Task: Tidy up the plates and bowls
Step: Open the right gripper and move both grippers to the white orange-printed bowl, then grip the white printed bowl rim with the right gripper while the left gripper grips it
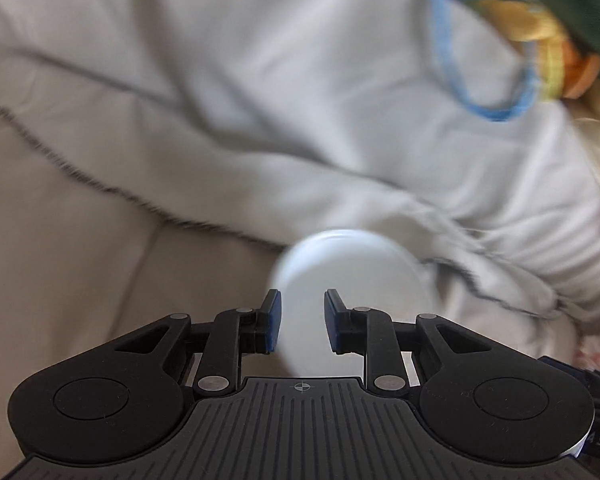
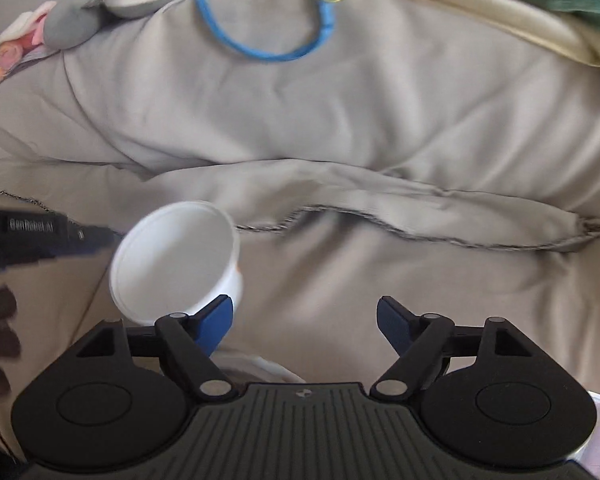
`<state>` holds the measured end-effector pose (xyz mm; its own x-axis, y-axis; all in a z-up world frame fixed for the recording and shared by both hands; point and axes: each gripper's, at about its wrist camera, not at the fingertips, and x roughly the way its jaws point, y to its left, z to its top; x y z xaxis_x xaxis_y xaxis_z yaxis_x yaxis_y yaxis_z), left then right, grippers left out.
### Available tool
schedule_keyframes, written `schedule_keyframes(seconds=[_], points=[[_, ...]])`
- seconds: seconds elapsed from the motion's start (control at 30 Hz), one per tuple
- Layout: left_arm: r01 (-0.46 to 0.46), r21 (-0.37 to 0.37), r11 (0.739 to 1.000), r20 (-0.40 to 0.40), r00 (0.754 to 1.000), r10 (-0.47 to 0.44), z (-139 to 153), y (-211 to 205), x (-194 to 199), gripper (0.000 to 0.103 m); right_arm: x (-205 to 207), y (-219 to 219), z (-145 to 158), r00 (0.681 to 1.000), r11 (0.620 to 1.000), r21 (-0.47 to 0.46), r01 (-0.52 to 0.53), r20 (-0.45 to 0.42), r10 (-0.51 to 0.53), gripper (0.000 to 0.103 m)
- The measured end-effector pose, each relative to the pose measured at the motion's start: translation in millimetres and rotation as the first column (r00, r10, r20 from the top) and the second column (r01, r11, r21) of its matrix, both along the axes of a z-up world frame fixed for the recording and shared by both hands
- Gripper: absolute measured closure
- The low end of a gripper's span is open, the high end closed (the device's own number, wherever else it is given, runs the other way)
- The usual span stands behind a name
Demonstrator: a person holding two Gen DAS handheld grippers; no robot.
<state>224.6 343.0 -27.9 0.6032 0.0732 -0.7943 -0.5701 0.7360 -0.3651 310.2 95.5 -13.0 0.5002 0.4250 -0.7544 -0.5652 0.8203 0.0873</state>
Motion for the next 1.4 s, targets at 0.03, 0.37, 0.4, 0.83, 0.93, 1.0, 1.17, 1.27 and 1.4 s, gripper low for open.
schedule_keyframes(seconds=[0.03,0.37,0.4,0.83,0.93,1.0,1.17,1.27,1.4], points=[[-0.019,-0.017,1.000,-0.008,1.000,0.019,-5.6,6.0,-1.3,0.076,4.0,15.6,-5.1,1.000,1.000,0.009,0.002,-0.027,-0.001,0.022],[-0.027,-0.152,0.988,-0.039,0.999,0.022,-46.8,11.2,18.5,0.076,54.6,73.1,-83.7,0.971,1.000,-0.011,0.026,-0.236,-0.028,0.074],[-0.020,-0.163,0.986,-0.027,1.000,0.016,-47.0,6.9,21.4,0.078,54.8,67.7,-85.6,0.967,1.000,0.008,0.020,-0.256,-0.018,0.075],[0.259,-0.126,0.958,0.145,0.960,-0.240,-3.2,-136.4,90.2,0.080,72.3,-94.0,-49.5,0.989,0.987,0.099,0.125,-0.094,-0.116,0.074],[0.364,-0.113,0.925,0.079,0.931,-0.357,-18.5,-169.2,116.1,0.080,85.1,-131.1,-60.0,0.973,0.969,0.136,0.205,-0.132,-0.187,0.067],[0.413,-0.181,0.893,0.069,0.911,-0.407,-37.3,-175.4,122.4,0.079,92.8,-150.4,-72.1,0.958,0.949,0.174,0.263,-0.165,-0.236,0.063],[0.354,-0.185,0.917,0.056,0.935,-0.349,-55.6,-165.1,118.8,0.076,99.6,-156.7,-89.3,0.949,0.952,0.135,0.273,-0.199,-0.244,0.058],[0.362,-0.190,0.913,0.047,0.932,-0.359,-55.1,-165.6,121.7,0.076,102.9,-158.9,-95.1,0.945,0.954,0.165,0.251,-0.257,-0.204,0.056],[0.404,-0.212,0.890,0.005,0.911,-0.412,-66.2,-173.4,126.3,0.075,98.8,-159.2,-97.1,0.946,0.958,0.163,0.238,-0.264,-0.190,0.057]])
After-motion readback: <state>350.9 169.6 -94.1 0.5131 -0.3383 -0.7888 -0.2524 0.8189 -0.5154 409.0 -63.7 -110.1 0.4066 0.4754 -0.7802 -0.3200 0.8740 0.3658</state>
